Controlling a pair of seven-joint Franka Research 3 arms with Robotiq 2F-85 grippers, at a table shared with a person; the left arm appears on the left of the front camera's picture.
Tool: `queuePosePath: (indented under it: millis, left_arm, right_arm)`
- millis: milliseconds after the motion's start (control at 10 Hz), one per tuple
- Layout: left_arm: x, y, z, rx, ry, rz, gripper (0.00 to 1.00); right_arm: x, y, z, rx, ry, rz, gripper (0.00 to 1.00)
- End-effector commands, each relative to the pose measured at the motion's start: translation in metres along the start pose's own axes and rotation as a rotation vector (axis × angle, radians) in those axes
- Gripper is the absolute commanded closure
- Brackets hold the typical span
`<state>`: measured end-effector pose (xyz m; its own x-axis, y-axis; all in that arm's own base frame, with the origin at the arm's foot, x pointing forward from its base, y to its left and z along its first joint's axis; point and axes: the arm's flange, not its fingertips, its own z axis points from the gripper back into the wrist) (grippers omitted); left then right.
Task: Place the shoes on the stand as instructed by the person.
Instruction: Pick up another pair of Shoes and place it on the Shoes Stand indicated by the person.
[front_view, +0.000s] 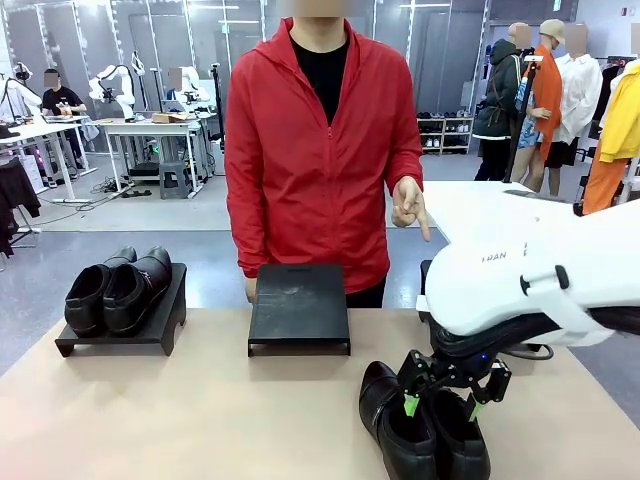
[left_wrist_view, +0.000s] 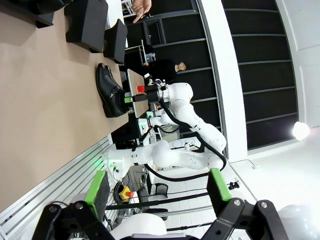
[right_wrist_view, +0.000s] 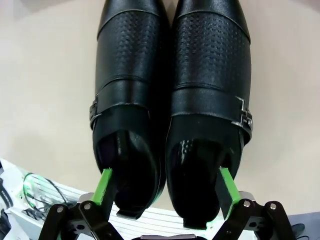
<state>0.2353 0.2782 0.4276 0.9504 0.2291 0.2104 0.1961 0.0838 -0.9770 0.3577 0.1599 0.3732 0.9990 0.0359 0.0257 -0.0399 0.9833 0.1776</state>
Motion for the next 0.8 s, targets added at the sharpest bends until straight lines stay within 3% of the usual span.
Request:
queuePosePath:
  millis: [0,400,500,600,700]
  left_arm:
    - [-0.002,-0.002,0.001,-0.016,0.006,-0.02,0.0]
    - [-0.002,-0.002,0.001,-0.016,0.006,-0.02,0.0]
    - [-0.002,-0.002,0.001,-0.016,0.006,-0.02,0.0]
    - [-0.002,-0.002,0.001,-0.016,0.006,-0.02,0.0]
    - [-0.002,-0.002,0.001,-0.016,0.006,-0.02,0.0]
  right_arm:
    - [0.003,0.003,-0.015,-0.023,-0.015,-0.033,0.0]
    - [0.007,0.013,-0.038,-0.062,0.001,-0.012,0.0]
    - [0.007,0.014,-0.043,-0.068,0.01,-0.006,0.17]
    - [0.006,0.015,-0.045,-0.074,0.013,0.004,0.55]
    - [0.004,0.016,-0.046,-0.071,0.018,0.009,0.77]
